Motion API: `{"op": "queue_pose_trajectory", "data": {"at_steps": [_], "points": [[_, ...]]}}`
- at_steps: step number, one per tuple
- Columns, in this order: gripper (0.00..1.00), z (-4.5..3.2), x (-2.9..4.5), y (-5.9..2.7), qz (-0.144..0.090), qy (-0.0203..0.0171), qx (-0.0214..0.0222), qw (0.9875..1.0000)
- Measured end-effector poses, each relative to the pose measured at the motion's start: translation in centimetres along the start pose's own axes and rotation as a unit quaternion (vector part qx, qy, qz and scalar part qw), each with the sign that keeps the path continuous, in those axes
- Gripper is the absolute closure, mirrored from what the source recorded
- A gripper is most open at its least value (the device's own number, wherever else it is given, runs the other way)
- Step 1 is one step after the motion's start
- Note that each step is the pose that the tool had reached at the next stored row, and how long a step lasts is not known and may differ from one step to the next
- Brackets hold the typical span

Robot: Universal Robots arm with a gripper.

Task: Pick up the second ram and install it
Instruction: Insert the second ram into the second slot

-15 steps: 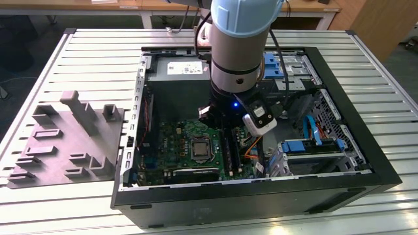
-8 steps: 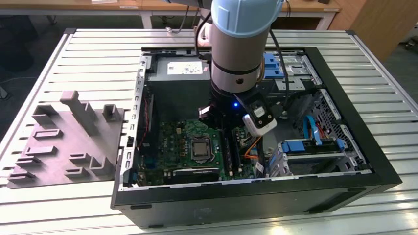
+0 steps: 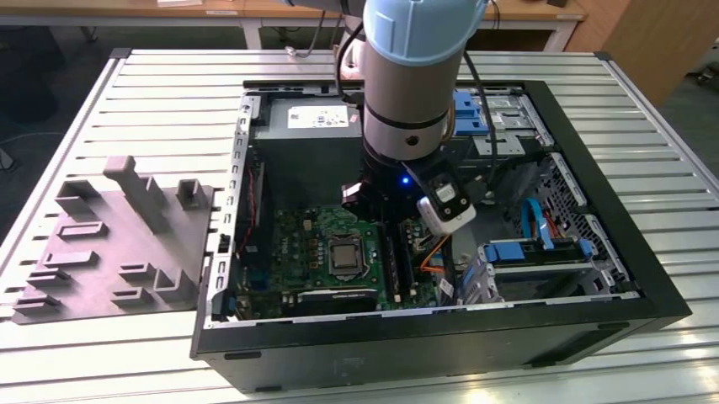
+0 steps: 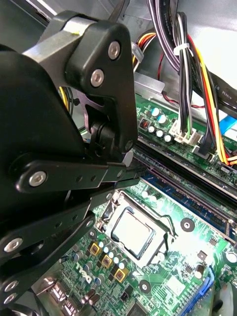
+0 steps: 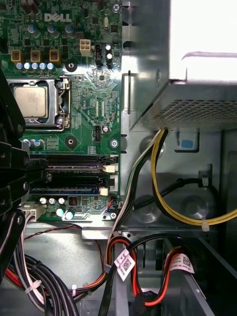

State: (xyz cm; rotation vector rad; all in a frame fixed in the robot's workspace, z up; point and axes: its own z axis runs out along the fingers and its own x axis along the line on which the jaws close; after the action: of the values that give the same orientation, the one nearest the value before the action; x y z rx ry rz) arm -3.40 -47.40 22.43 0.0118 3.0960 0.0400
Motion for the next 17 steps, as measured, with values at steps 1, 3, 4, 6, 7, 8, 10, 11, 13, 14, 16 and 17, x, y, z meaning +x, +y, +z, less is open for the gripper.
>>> {"op": "queue_pose_trajectory", "data": {"at_steps": [1,3,4,6,7,8,10,11,13,14,16,17], "points": [[0.88,0.0,0.0,0.0,0.0,0.0001,0.0002,1.0],[0.88,0.0,0.0,0.0,0.0,0.0001,0.0002,1.0],[0.88,0.01,0.0,0.0,0.0,0.0001,0.0002,1.0],[0.88,0.01,0.0,0.0,0.0,0.0,0.0001,1.0],[0.88,0.01,0.0,0.0,0.001,0.0,0.0001,1.0],[0.88,0.01,0.0,0.0,0.001,0.0,0.0001,1.0],[0.88,0.01,-0.03,0.0,0.002,0.0,0.0002,1.0],[0.88,0.02,-0.03,0.0,0.003,0.0,0.0002,1.0],[0.88,0.01,-0.04,0.0,0.003,0.0,0.0002,1.0],[0.88,0.02,-0.04,0.0,0.003,-0.0001,0.0002,1.0],[0.88,0.04,-0.04,0.0,0.004,0.0,0.0003,1.0],[0.88,0.09,-0.04,0.0,0.004,-0.0001,0.0001,1.0]]}}
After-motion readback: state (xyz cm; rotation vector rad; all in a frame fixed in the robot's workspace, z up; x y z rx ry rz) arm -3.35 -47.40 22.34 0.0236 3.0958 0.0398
